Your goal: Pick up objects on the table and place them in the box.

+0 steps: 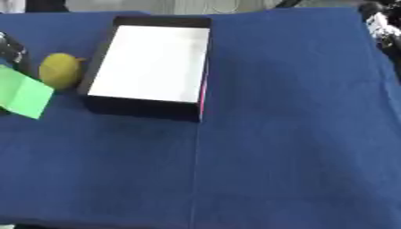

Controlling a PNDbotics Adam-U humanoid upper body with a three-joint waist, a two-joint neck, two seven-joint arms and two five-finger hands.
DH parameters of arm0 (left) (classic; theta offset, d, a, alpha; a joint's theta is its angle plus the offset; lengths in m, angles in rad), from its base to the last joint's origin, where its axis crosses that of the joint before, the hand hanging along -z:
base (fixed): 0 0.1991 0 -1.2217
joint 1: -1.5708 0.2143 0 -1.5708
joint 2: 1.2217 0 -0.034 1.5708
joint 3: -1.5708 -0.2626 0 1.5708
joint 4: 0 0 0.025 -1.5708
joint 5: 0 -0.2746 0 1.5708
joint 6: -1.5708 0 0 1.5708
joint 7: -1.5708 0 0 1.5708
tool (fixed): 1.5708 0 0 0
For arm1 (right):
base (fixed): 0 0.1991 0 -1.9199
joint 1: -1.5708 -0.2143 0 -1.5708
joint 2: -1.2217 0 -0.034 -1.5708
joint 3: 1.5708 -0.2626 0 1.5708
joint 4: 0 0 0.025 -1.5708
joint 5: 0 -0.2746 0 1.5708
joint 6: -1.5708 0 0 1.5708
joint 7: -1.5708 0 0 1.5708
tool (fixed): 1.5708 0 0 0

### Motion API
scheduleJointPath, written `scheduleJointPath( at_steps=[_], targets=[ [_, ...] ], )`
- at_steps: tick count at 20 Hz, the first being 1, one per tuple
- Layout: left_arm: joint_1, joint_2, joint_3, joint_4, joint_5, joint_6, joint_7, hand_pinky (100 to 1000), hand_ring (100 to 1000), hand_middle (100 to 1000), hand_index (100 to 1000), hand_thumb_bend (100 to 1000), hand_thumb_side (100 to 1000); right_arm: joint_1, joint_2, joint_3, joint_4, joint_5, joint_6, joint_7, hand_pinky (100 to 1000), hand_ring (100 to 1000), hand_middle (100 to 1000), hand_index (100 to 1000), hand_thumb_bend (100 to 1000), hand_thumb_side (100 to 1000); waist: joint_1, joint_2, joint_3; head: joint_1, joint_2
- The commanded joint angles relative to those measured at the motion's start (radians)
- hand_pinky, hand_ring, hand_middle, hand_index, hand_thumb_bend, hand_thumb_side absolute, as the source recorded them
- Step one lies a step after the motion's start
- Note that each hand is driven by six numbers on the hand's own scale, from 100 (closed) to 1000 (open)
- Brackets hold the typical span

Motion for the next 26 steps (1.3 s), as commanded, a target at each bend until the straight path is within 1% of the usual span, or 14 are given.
scheduleJointPath(
  at_steps=[1,6,9,12,15,19,21,24,26],
  targets=[
    [-0.062,0.027,0.018,-0.011,0.043,-0.006,-0.051,620,565,502,531,482,100,-0.013,-0.027,-0.006,-0.005,-0.005,-0.001,-0.001,1000,928,890,859,100,470,0.013,-0.014,0.002,-0.006,-0.001],
    [-0.168,-0.008,0.007,0.028,0.067,0.002,-0.079,616,556,495,524,498,100,-0.014,-0.03,-0.004,-0.005,-0.005,-0.002,0.002,1000,928,891,859,100,470,0.012,-0.016,0.004,-0.008,-0.001],
    [-0.239,-0.032,0.0,0.076,0.075,0.006,-0.089,619,556,495,524,492,100,-0.015,-0.032,-0.002,-0.003,-0.003,-0.003,0.005,1000,929,891,859,100,470,0.013,-0.016,0.007,-0.009,-0.001],
    [-0.313,-0.07,-0.007,0.143,0.086,0.01,-0.103,632,553,494,523,433,100,-0.015,-0.033,-0.001,-0.001,-0.001,-0.003,0.006,1000,929,891,859,100,470,0.014,-0.015,0.008,-0.009,-0.001],
    [-0.4,-0.13,-0.022,0.223,0.09,0.012,-0.127,637,550,493,522,406,100,-0.019,-0.032,-0.001,-0.002,-0.001,-0.005,0.007,1000,929,891,859,100,470,0.013,-0.013,0.005,-0.01,-0.001],
    [-0.499,-0.198,-0.046,0.32,0.061,-0.002,-0.156,634,549,491,520,406,100,-0.028,-0.03,0.002,-0.005,-0.003,-0.006,0.009,1000,930,892,860,100,470,0.011,-0.01,0.001,-0.013,-0.001],
    [-0.54,-0.233,-0.049,0.369,0.04,-0.009,-0.156,632,547,490,519,404,100,-0.033,-0.025,0.005,-0.005,-0.004,-0.004,0.012,1000,930,892,860,100,470,0.011,-0.009,-0.001,-0.012,-0.001],
    [-0.581,-0.27,-0.057,0.416,0.005,-0.026,-0.146,632,549,491,521,423,100,-0.036,-0.021,0.008,-0.005,-0.003,-0.002,0.016,1000,931,892,860,100,470,0.013,-0.008,-0.006,-0.011,-0.001],
    [-0.602,-0.296,-0.065,0.439,-0.017,-0.037,-0.138,630,549,491,521,416,100,-0.039,-0.017,0.008,-0.004,-0.002,0.0,0.017,1000,931,893,860,100,470,0.014,-0.006,-0.01,-0.008,-0.002]
  ],
)
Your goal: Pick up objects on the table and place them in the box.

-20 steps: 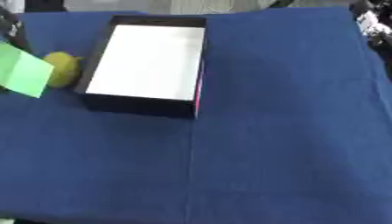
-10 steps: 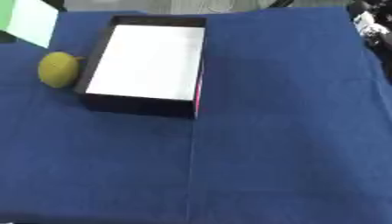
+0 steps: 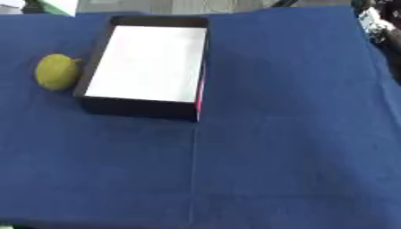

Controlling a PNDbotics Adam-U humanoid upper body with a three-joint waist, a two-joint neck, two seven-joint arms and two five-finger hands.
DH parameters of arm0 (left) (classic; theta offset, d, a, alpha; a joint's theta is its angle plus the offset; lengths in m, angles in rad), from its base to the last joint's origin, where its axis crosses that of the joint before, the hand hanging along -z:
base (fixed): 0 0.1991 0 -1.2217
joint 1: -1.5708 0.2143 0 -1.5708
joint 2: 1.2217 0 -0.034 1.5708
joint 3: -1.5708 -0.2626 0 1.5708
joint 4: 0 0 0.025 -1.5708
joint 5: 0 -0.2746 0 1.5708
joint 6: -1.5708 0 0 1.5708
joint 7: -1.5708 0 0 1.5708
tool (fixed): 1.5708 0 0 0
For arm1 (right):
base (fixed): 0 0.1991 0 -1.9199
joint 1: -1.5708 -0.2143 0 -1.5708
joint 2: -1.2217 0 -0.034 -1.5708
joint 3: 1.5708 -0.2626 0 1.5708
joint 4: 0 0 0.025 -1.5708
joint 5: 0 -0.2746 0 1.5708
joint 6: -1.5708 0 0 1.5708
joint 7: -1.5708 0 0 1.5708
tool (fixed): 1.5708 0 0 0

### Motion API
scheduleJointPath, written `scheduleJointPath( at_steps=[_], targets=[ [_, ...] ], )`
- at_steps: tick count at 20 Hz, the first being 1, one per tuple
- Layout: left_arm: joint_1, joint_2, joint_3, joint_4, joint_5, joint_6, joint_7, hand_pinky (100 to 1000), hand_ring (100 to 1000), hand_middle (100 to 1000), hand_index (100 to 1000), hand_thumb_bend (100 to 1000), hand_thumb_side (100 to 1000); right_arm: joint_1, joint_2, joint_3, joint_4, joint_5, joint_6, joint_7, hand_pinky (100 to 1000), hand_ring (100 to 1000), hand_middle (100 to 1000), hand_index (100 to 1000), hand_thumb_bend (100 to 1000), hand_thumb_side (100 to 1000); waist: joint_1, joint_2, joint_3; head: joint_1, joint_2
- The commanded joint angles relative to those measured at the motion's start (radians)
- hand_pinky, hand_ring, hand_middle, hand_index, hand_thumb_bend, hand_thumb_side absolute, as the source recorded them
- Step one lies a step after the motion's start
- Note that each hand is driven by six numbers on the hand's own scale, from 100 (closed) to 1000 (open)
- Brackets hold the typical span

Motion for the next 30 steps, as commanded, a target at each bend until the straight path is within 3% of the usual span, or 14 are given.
scheduleJointPath(
  at_steps=[1,9,26,30],
  targets=[
    [-0.046,-0.019,-0.002,0.034,-0.035,-0.104,-0.071,628,547,490,519,406,100,-0.022,-0.014,-0.002,-0.009,-0.002,0.001,0.005,1000,931,893,860,100,470,0.011,-0.005,-0.005,0.006,-0.005],
    [-0.098,-0.118,0.002,0.141,-0.163,-0.131,-0.021,628,550,491,522,428,100,-0.038,0.005,0.002,-0.013,-0.001,0.009,0.013,1000,931,893,860,100,470,0.02,0.012,-0.029,0.028,-0.024],
    [-0.067,-0.253,-0.01,0.276,-0.433,-0.183,0.118,677,592,535,577,441,100,-0.059,0.03,0.005,-0.024,-0.003,0.02,0.021,1000,931,894,860,100,470,0.027,0.039,-0.069,0.063,-0.052],
    [-0.048,-0.273,-0.007,0.306,-0.489,-0.19,0.15,713,625,577,632,425,100,-0.061,0.032,0.004,-0.026,-0.002,0.022,0.022,1000,932,894,861,100,470,0.027,0.044,-0.075,0.065,-0.058]
  ],
)
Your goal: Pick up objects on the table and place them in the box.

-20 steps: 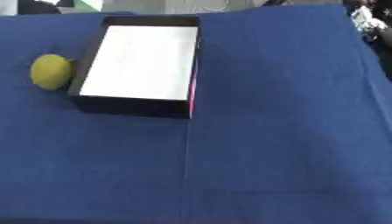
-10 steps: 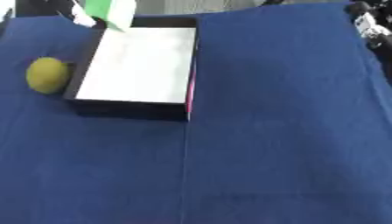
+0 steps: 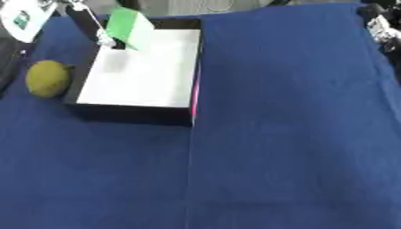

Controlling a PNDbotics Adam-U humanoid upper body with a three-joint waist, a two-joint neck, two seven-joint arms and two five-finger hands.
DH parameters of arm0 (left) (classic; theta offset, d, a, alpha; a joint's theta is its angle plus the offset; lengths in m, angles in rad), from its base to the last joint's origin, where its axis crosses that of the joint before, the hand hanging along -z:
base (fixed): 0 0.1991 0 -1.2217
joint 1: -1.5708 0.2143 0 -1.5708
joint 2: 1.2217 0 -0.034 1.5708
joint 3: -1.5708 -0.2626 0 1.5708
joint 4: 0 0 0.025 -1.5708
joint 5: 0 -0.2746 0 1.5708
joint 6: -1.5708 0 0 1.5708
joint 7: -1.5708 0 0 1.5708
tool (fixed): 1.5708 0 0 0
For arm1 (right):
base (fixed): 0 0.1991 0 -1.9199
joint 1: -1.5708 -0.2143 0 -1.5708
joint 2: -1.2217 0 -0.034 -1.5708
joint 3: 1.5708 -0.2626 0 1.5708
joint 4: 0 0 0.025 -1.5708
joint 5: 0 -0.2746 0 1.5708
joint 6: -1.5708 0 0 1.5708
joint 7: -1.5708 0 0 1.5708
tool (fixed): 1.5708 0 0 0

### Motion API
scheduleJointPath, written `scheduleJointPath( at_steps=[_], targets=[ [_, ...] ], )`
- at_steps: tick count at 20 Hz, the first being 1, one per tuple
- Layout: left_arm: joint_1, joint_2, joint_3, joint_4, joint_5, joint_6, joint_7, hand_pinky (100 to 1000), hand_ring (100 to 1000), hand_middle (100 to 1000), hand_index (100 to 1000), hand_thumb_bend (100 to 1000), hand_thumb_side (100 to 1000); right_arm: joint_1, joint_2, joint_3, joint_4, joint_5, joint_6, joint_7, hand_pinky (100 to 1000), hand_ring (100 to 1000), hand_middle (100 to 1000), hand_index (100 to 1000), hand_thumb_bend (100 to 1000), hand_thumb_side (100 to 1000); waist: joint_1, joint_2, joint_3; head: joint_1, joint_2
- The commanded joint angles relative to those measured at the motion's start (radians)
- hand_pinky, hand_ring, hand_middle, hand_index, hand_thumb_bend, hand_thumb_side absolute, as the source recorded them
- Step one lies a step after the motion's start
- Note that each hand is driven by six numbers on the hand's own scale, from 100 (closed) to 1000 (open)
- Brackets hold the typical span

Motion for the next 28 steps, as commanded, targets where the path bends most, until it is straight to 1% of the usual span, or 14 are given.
scheduleJointPath(
  at_steps=[1,4,6,7,9,10,12,16,18,21,24,26,27,28],
  targets=[
    [-0.007,0.005,0.009,0.014,-0.044,-0.032,-0.001,730,650,602,668,424,100,-0.019,-0.012,-0.004,-0.019,-0.002,0.001,0.001,1000,931,894,861,100,470,0.007,0.002,-0.003,0.004,-0.015],
    [0.001,-0.003,0.009,0.031,-0.076,-0.036,0.009,792,745,710,784,411,100,-0.018,-0.013,-0.004,-0.019,-0.002,0.001,0.001,1000,932,894,861,100,470,0.009,0.004,-0.003,0.004,-0.014],
    [0.004,-0.006,0.008,0.041,-0.096,-0.037,0.008,856,821,817,863,423,279,-0.018,-0.012,-0.004,-0.019,-0.002,0.001,0.002,1000,931,894,861,100,470,0.009,0.004,-0.003,0.003,-0.012],
    [0.004,-0.007,0.009,0.044,-0.103,-0.039,0.008,881,855,873,899,442,415,-0.017,-0.012,-0.004,-0.019,-0.001,0.001,0.002,1000,931,894,861,100,470,0.009,0.005,-0.003,0.003,-0.011],
    [0.005,-0.006,0.011,0.047,-0.108,-0.045,0.018,923,894,918,935,518,623,-0.016,-0.014,-0.004,-0.018,-0.001,0.001,0.002,1000,931,894,861,100,470,0.007,0.005,-0.002,0.001,-0.007],
    [0.004,-0.004,0.012,0.046,-0.113,-0.047,0.022,933,901,922,934,554,700,-0.016,-0.014,-0.004,-0.018,-0.002,0.0,0.002,1000,931,894,861,100,470,0.006,0.004,-0.001,0.003,-0.005],
    [0.001,-0.001,0.014,0.042,-0.122,-0.051,0.029,930,899,915,924,565,736,-0.016,-0.015,-0.005,-0.018,-0.003,-0.001,0.001,1000,932,894,861,100,470,0.004,0.003,0.0,0.006,0.001],
    [-0.01,0.004,0.023,0.033,-0.123,-0.056,0.033,934,903,914,924,599,647,-0.019,-0.013,-0.003,-0.017,-0.005,-0.001,0.002,1000,932,894,861,100,470,0.002,-0.002,0.003,0.01,0.003],
    [-0.01,0.006,0.024,0.033,-0.127,-0.06,0.027,928,898,904,919,585,626,-0.019,-0.01,-0.002,-0.017,-0.007,0.0,0.003,1000,932,895,861,100,470,0.002,-0.003,0.003,0.012,0.001],
    [-0.008,0.01,0.031,0.033,-0.111,-0.059,0.025,917,887,891,910,501,590,-0.018,-0.01,-0.003,-0.017,-0.007,0.0,0.003,1000,932,895,861,100,470,0.002,-0.004,0.002,0.012,0.003],
    [-0.009,0.029,0.037,0.015,-0.05,-0.045,0.025,906,874,879,908,399,532,-0.017,-0.012,-0.003,-0.016,-0.006,0.0,0.003,1000,932,895,861,100,470,0.002,-0.006,0.003,0.007,0.007],
    [-0.009,0.059,0.042,-0.023,0.013,-0.028,0.028,892,860,864,901,299,417,-0.014,-0.016,-0.003,-0.015,-0.005,0.0,0.002,1000,932,895,862,100,470,0.005,-0.011,0.008,0.002,0.012],
    [-0.007,0.079,0.046,-0.051,0.05,-0.013,0.035,887,856,860,900,281,380,-0.011,-0.019,-0.004,-0.014,-0.005,0.0,0.001,1000,932,894,862,100,470,0.007,-0.013,0.012,-0.002,0.015],
    [-0.006,0.102,0.051,-0.083,0.086,0.005,0.046,875,844,849,898,242,305,-0.009,-0.023,-0.004,-0.013,-0.005,0.0,0.001,1000,932,894,861,100,470,0.008,-0.017,0.018,-0.007,0.019]
  ],
)
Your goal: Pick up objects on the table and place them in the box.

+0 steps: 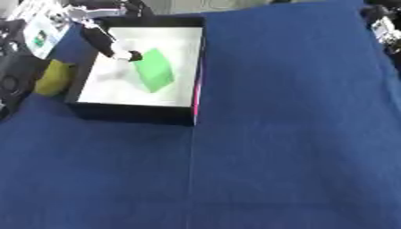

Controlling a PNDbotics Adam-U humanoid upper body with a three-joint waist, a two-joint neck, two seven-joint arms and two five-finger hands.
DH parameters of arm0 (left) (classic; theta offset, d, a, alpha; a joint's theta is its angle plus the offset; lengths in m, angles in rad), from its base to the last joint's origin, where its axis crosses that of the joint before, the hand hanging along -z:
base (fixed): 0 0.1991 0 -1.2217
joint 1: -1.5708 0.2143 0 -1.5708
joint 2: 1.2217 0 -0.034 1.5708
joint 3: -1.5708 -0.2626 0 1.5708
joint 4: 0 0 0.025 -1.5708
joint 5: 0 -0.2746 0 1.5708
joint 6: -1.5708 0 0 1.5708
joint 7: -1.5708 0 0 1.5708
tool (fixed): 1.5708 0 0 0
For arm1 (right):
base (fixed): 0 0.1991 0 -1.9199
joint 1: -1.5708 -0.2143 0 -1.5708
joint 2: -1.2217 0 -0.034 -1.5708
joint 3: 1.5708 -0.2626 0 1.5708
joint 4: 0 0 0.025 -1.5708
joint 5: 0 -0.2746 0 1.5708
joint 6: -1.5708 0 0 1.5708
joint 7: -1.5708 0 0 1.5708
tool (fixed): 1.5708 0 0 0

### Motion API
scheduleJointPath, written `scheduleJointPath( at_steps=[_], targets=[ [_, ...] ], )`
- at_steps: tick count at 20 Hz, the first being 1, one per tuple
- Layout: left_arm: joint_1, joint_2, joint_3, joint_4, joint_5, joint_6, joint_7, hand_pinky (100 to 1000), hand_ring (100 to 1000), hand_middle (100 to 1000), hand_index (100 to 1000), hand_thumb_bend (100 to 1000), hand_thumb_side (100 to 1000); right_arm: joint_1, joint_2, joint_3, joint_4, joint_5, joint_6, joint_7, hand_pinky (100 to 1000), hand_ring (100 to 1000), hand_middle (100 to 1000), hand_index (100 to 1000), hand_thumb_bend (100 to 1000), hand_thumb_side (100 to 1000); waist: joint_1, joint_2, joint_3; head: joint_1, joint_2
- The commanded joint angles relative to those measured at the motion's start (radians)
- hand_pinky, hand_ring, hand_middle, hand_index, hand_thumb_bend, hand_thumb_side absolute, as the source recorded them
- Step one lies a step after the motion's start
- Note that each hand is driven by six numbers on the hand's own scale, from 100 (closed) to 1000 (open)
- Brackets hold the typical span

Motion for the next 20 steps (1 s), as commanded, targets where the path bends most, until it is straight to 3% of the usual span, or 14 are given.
scheduleJointPath(
  at_steps=[1,7,10,13,15,18,20],
  targets=[
    [-0.02,0.101,0.026,-0.1,0.108,0.043,0.017,871,840,846,897,199,301,-0.008,-0.028,-0.005,-0.013,-0.004,-0.001,-0.001,1000,932,894,862,100,470,0.01,-0.026,0.009,-0.013,0.013],
    [0.009,0.266,0.074,-0.211,0.262,0.154,0.031,877,846,855,904,210,268,0.002,-0.047,-0.009,-0.011,-0.006,-0.006,-0.008,1000,931,894,861,100,470,0.011,-0.045,0.041,-0.04,0.029],
    [0.05,0.349,0.096,-0.21,0.273,0.189,0.009,889,859,864,911,275,295,0.005,-0.056,-0.011,-0.01,-0.009,-0.009,-0.012,1000,931,893,861,100,470,0.012,-0.05,0.054,-0.05,0.03],
    [0.119,0.411,0.105,-0.199,0.255,0.201,-0.016,891,863,861,913,322,360,0.007,-0.061,-0.012,-0.01,-0.008,-0.01,-0.015,1000,931,893,861,100,470,0.013,-0.052,0.061,-0.056,0.031],
    [0.163,0.438,0.1,-0.193,0.239,0.2,-0.04,898,872,866,920,397,436,0.006,-0.062,-0.012,-0.011,-0.008,-0.011,-0.016,1000,931,893,861,100,470,0.012,-0.051,0.061,-0.058,0.031],
    [0.212,0.457,0.091,-0.181,0.213,0.193,-0.082,904,878,861,916,510,456,0.003,-0.064,-0.012,-0.012,-0.009,-0.013,-0.017,1000,931,893,861,100,467,0.008,-0.046,0.06,-0.058,0.026],
    [0.229,0.456,0.085,-0.173,0.193,0.18,-0.101,905,878,858,912,496,548,0.002,-0.063,-0.012,-0.012,-0.009,-0.013,-0.017,1000,931,893,861,100,470,0.006,-0.043,0.059,-0.054,0.025]
  ],
)
